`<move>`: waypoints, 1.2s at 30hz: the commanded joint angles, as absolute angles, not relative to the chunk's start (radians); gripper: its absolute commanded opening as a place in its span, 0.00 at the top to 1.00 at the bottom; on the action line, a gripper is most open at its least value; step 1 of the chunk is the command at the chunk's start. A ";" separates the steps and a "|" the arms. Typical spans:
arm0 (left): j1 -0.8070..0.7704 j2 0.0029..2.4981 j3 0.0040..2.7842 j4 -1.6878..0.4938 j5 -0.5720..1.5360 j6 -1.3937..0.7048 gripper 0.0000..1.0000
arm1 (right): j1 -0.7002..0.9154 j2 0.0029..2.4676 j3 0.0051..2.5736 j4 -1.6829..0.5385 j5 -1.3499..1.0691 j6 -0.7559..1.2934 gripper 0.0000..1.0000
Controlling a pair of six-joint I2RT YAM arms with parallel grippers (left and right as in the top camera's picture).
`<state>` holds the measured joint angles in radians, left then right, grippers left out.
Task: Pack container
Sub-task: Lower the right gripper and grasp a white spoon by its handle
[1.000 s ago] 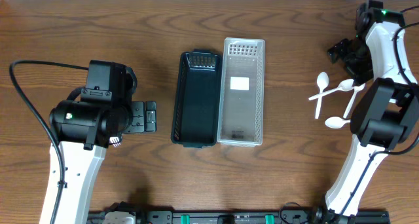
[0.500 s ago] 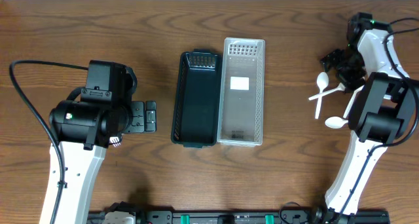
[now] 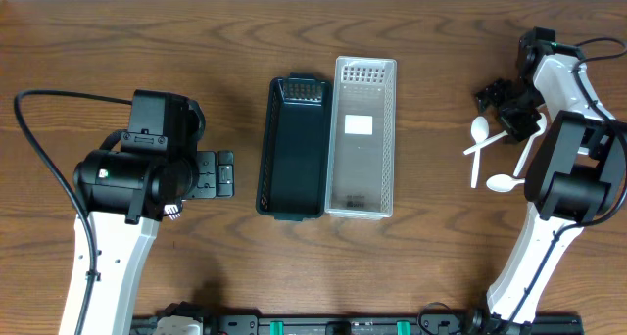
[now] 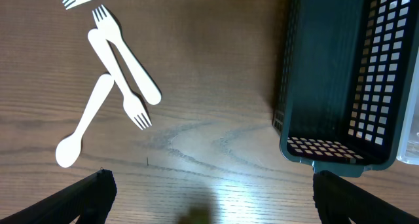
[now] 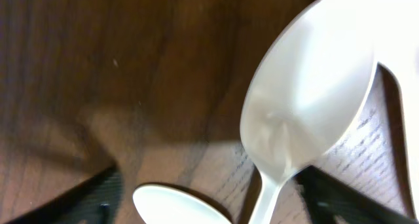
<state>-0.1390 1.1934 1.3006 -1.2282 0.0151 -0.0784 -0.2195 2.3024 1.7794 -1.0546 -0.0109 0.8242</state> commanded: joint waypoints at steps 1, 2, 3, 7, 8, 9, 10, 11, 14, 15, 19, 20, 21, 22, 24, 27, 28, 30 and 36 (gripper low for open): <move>-0.134 1.198 1.313 -1.230 -0.001 -0.076 0.02 | -0.210 2.375 1.720 -1.066 -0.015 0.813 0.32; -0.134 1.197 1.313 -1.230 -0.001 -0.076 0.02 | -0.210 2.375 1.720 -1.066 -0.016 0.813 0.37; -0.134 1.198 1.313 -1.230 -0.001 -0.076 0.02 | -0.210 2.375 1.720 -1.066 -0.016 0.813 0.45; -0.134 1.197 1.313 -1.230 -0.001 -0.076 0.02 | -0.210 2.375 1.720 -1.066 -0.020 0.794 0.58; -0.134 1.197 1.313 -1.230 -0.001 -0.076 0.02 | -0.210 2.375 1.720 -1.066 -0.020 0.794 0.58; -0.134 1.197 1.313 -1.230 -0.001 -0.076 0.02 | -0.210 2.375 1.720 -1.066 -0.020 0.794 0.58; -0.134 1.198 1.313 -1.230 -0.001 -0.076 0.02 | -0.210 2.375 1.720 -1.066 -0.020 0.794 0.58; -0.134 1.198 1.313 -1.230 -0.001 -0.076 0.02 | -0.210 2.375 1.720 -1.066 -0.020 0.794 0.60; -0.134 1.197 1.313 -1.230 -0.001 -0.076 0.02 | -0.210 2.375 1.720 -1.066 -0.020 0.794 0.70; -0.134 1.197 1.313 -1.230 -0.001 -0.076 0.02 | -0.210 2.375 1.720 -1.065 -0.020 0.787 0.74; -0.134 1.197 1.313 -1.230 -0.001 -0.076 0.02 | -0.210 2.375 1.720 -1.065 -0.020 0.776 0.83; -0.134 1.198 1.313 -1.230 -0.001 -0.076 0.02 | -0.210 2.375 1.720 -1.065 -0.020 0.775 0.86; -0.134 1.197 1.313 -1.230 -0.001 -0.076 0.02 | -0.210 2.375 1.720 -1.065 -0.020 0.765 0.88; -0.134 1.197 1.313 -1.230 -0.001 -0.075 0.02 | -0.210 2.375 1.720 -1.065 -0.020 0.762 0.89; -0.134 1.198 1.313 -1.230 -0.001 -0.075 0.02 | -0.210 2.373 1.721 -1.065 -0.020 0.751 0.94; -0.134 1.197 1.313 -1.230 -0.001 -0.076 0.02 | -0.209 2.360 1.734 -1.071 -0.020 0.703 0.99; -0.134 1.198 1.313 -1.230 -0.001 -0.075 0.02 | -0.208 2.352 1.745 -1.079 -0.019 0.686 0.99; -0.134 1.197 1.313 -1.230 -0.001 -0.076 0.02 | -0.206 2.324 1.774 -1.095 -0.018 0.656 0.99; -0.134 1.198 1.313 -1.230 -0.001 -0.076 0.02 | -0.171 2.151 1.868 -1.114 -0.013 0.556 0.99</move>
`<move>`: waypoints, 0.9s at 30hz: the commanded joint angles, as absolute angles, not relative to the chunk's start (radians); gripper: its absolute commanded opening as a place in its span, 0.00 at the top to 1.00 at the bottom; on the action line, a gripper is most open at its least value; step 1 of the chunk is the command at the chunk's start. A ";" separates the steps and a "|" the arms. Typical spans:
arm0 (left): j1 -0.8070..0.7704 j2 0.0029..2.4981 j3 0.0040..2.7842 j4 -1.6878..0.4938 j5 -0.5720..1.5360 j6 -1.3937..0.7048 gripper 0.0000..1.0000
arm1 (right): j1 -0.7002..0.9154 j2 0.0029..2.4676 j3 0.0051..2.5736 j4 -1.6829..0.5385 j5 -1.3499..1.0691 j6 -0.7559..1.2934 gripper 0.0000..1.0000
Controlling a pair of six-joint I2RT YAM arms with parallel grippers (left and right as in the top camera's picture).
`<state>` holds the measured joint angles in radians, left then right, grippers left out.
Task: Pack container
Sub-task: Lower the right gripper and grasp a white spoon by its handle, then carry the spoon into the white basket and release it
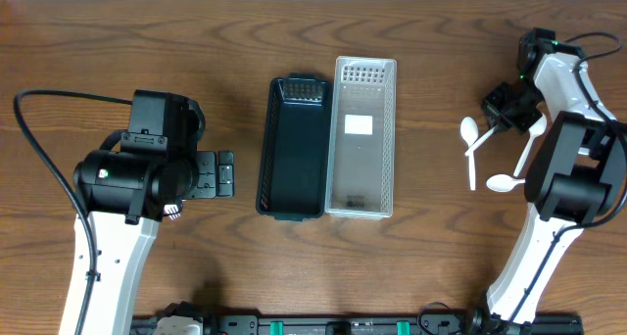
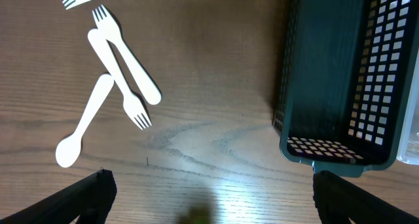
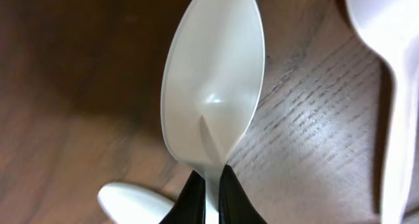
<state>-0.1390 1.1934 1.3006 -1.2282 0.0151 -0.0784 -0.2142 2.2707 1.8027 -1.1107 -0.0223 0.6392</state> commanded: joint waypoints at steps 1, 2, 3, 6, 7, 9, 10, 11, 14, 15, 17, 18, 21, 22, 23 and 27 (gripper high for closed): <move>-0.134 1.197 1.313 -1.230 -0.001 -0.076 0.02 | -0.151 2.105 1.888 -1.122 -0.012 0.529 0.99; -0.134 1.197 1.313 -1.230 -0.001 -0.076 0.02 | -0.136 2.077 1.900 -1.129 -0.012 0.511 0.99; -0.134 1.197 1.313 -1.230 -0.001 -0.076 0.02 | -0.109 2.033 1.914 -1.140 -0.012 0.495 0.99; -0.134 1.198 1.313 -1.229 -0.001 -0.076 0.02 | 0.004 1.911 1.930 -1.153 -0.012 0.472 0.99; -0.134 1.198 1.313 -1.229 -0.001 -0.076 0.02 | 0.043 1.879 1.930 -1.156 -0.012 0.473 0.99; -0.134 1.198 1.313 -1.229 -0.001 -0.076 0.02 | 0.146 1.829 1.930 -1.156 -0.011 0.474 0.98; -0.134 1.198 1.313 -1.229 -0.001 -0.076 0.02 | 0.190 1.817 1.930 -1.155 -0.001 0.481 0.98; -0.134 1.198 1.313 -1.229 -0.001 -0.076 0.02 | 0.233 1.812 1.930 -1.155 0.021 0.503 0.98; -0.134 1.197 1.313 -1.230 -0.001 -0.076 0.02 | 0.349 1.831 1.929 -1.163 0.073 0.568 0.98; -0.134 1.198 1.313 -1.230 -0.001 -0.076 0.02 | 0.366 1.841 1.928 -1.167 0.075 0.582 0.98; -0.134 1.198 1.313 -1.230 -0.001 -0.076 0.02 | 0.395 1.881 1.922 -1.174 0.070 0.619 0.98; -0.134 1.198 1.313 -1.230 -0.001 -0.076 0.02 | 0.403 1.903 1.919 -1.175 0.065 0.630 0.98; -0.134 1.198 1.313 -1.230 -0.001 -0.076 0.02 | 0.421 1.987 1.916 -1.180 0.043 0.631 0.98; -0.134 1.198 1.313 -1.230 -0.001 -0.076 0.02 | 0.427 2.018 1.916 -1.183 0.040 0.631 0.98; -0.134 1.197 1.313 -1.230 -0.001 -0.076 0.02 | 0.433 2.050 1.916 -1.185 0.040 0.630 0.98; -0.134 1.198 1.313 -1.230 -0.001 -0.076 0.02 | 0.451 2.161 1.916 -1.186 0.017 0.605 0.97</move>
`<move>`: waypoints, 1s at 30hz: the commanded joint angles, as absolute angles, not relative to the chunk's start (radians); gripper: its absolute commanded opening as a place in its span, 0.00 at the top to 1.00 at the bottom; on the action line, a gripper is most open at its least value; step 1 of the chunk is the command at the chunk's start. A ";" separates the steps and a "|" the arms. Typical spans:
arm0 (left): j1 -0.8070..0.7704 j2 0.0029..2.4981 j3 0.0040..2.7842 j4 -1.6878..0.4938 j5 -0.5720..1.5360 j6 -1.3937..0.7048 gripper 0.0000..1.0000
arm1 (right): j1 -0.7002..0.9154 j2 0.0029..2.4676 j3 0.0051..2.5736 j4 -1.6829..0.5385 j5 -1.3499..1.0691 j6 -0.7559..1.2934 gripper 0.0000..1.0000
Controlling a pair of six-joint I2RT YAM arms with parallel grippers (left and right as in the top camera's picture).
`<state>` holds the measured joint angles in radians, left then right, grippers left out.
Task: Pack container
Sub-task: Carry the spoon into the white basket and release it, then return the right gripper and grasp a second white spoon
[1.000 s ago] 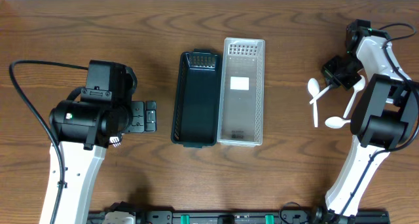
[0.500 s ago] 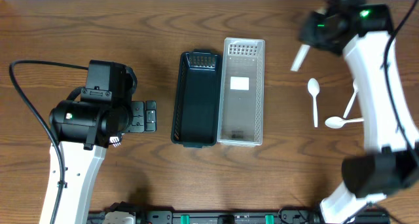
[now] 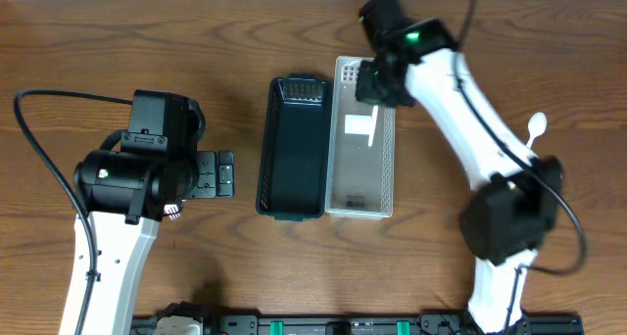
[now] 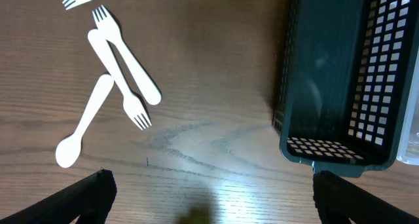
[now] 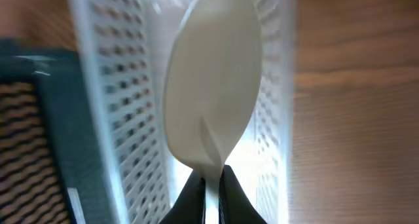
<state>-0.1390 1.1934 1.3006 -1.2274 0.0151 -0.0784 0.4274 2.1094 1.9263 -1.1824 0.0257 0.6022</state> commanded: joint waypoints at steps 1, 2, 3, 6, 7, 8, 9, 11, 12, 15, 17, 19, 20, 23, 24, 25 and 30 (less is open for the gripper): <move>-0.134 1.197 1.313 -1.230 -0.001 -0.076 0.02 | 0.456 2.187 1.916 -1.187 0.013 0.605 0.98; -0.134 1.197 1.313 -1.230 -0.001 -0.076 0.02 | 0.461 2.209 1.916 -1.188 0.009 0.605 0.97; -0.134 1.197 1.313 -1.230 -0.001 -0.076 0.02 | 0.466 2.228 1.916 -1.190 0.003 0.605 0.97; -0.134 1.198 1.313 -1.230 -0.001 -0.076 0.02 | 0.477 2.258 1.916 -1.188 -0.009 0.587 0.96; -0.134 1.198 1.313 -1.230 -0.001 -0.076 0.02 | 0.479 2.258 1.916 -1.188 -0.009 0.578 0.94; -0.134 1.198 1.313 -1.230 -0.001 -0.076 0.02 | 0.480 2.258 1.916 -1.188 -0.009 0.561 0.86; -0.134 1.198 1.313 -1.230 -0.001 -0.076 0.02 | 0.480 2.252 1.917 -1.186 -0.009 0.538 0.66; -0.134 1.198 1.313 -1.230 -0.001 -0.076 0.02 | 0.480 2.236 1.918 -1.185 -0.009 0.506 0.49; -0.134 1.197 1.313 -1.230 -0.001 -0.076 0.02 | 0.477 2.225 1.920 -1.186 -0.009 0.487 0.48; -0.134 1.198 1.313 -1.230 -0.001 -0.076 0.02 | 0.458 2.168 1.943 -1.203 -0.009 0.455 0.45; -0.134 1.198 1.313 -1.230 -0.001 -0.076 0.02 | 0.427 2.108 1.979 -1.225 -0.008 0.438 0.44; -0.134 1.198 1.313 -1.230 -0.001 -0.076 0.02 | 0.386 2.044 2.015 -1.243 -0.003 0.417 0.43; -0.134 1.197 1.313 -1.230 -0.001 -0.076 0.02 | 0.357 2.003 2.035 -1.254 0.003 0.405 0.40; -0.134 1.198 1.313 -1.230 -0.001 -0.076 0.02 | 0.252 1.875 2.067 -1.277 0.012 0.335 0.29; -0.134 1.198 1.313 -1.230 -0.001 -0.076 0.02 | 0.210 1.836 2.067 -1.286 0.012 0.307 0.25; -0.134 1.197 1.313 -1.230 -0.001 -0.076 0.02 | 0.174 1.807 2.067 -1.297 0.012 0.279 0.24; -0.134 1.198 1.313 -1.230 -0.001 -0.076 0.02 | -0.005 1.765 2.059 -1.439 0.012 0.087 0.13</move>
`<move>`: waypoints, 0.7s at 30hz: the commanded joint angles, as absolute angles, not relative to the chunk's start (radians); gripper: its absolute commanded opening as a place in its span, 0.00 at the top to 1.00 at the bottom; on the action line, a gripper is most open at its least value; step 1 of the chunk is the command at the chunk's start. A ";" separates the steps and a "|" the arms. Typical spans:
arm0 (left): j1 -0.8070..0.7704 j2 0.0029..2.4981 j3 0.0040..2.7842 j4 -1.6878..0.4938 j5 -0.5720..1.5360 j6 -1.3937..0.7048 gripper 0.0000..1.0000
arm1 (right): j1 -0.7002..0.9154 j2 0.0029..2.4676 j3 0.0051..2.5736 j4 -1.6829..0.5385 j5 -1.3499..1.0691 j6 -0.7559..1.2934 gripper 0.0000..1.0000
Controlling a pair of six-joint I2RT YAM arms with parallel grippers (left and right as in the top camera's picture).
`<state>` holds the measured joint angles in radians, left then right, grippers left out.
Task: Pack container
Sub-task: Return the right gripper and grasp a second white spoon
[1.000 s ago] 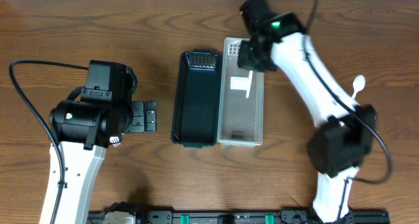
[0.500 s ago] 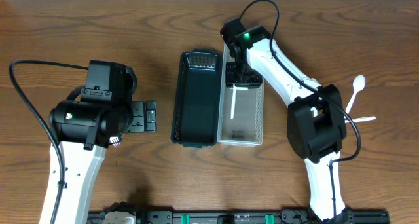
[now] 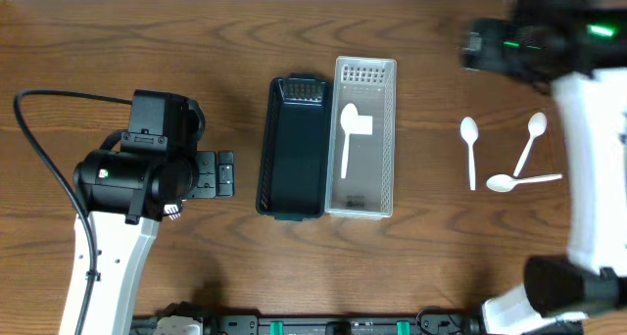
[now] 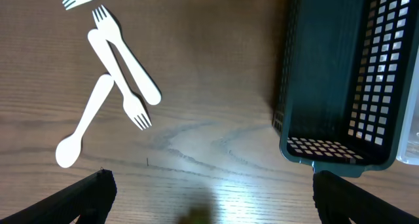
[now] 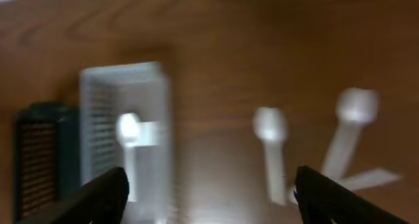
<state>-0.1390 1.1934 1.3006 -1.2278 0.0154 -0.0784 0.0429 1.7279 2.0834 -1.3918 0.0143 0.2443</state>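
A clear basket (image 3: 380,178) stands beside a dark basket (image 3: 294,149) at mid-table. One white spoon (image 3: 347,134) lies inside the clear basket, also seen blurred in the right wrist view (image 5: 127,142). Three more white spoons (image 3: 470,149) lie on the table to its right. My right gripper (image 5: 209,198) is open and empty, high above the table, its arm a blur at the back right (image 3: 524,41). My left gripper (image 4: 208,198) is open and empty above bare wood left of the dark basket (image 4: 340,73).
White forks (image 4: 124,67) and a white spoon (image 4: 82,122) lie on the wood left of the dark basket, seen only in the left wrist view. The left arm's body (image 3: 132,178) covers that spot in the overhead view.
My right gripper was shut on a spoon over the clear basket. Now the spoon lies in that basket, and the gripper is open, higher and further right. The left arm has not moved.
My right gripper stood open around a spoon among those on the right. Then it was shut on that spoon. Then it held it over the clear basket. Now the spoon rests in the basket and the gripper is empty. The left arm stayed still throughout.
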 commanded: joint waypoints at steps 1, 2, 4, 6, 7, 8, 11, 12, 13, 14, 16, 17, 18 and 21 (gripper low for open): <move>-0.134 1.198 1.313 -1.229 -0.001 -0.076 0.02 | -0.027 1.770 2.044 -1.457 0.012 0.072 0.13; -0.134 1.198 1.313 -1.230 -0.001 -0.076 0.02 | -0.049 1.776 2.015 -1.461 0.012 0.069 0.12; -0.134 1.198 1.313 -1.229 0.000 -0.076 0.02 | -0.073 1.790 1.927 -1.424 0.012 0.074 0.12; -0.134 1.198 1.313 -1.230 -0.001 -0.076 0.02 | -0.076 1.804 1.823 -1.354 0.013 0.093 0.11; -0.134 1.198 1.313 -1.230 0.000 -0.076 0.02 | -0.076 1.813 1.764 -1.310 0.013 0.107 0.11; -0.134 1.198 1.313 -1.230 -0.001 -0.076 0.02 | -0.074 1.821 1.707 -1.266 0.014 0.118 0.10; -0.134 1.198 1.313 -1.230 -0.001 -0.076 0.02 | -0.072 1.844 1.558 -1.143 0.015 0.119 0.09; -0.134 1.198 1.313 -1.230 -0.001 -0.076 0.02 | -0.073 1.850 1.522 -1.110 0.015 0.118 0.07; -0.134 1.198 1.313 -1.230 -0.001 -0.076 0.02 | -0.073 1.862 1.477 -1.066 0.017 0.118 0.06; -0.134 1.198 1.313 -1.230 -0.001 -0.076 0.02 | -0.073 1.868 1.455 -1.044 0.019 0.118 0.06; -0.134 1.198 1.313 -1.230 -0.001 -0.076 0.02 | -0.073 1.886 1.406 -0.986 0.019 0.107 0.05; -0.134 1.198 1.313 -1.230 -0.001 -0.076 0.02 | -0.073 1.897 1.387 -0.962 0.021 0.096 0.04; -0.134 1.198 1.313 -1.230 -0.001 -0.076 0.02 | -0.073 1.906 1.370 -0.940 0.022 0.091 0.05; -0.134 1.198 1.313 -1.230 -0.001 -0.076 0.02 | -0.073 1.933 1.356 -0.901 0.023 0.079 0.05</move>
<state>-0.1390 1.1938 1.3006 -1.2274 0.0151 -0.0784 -0.0708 1.9064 1.3708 -0.9226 0.0170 0.1089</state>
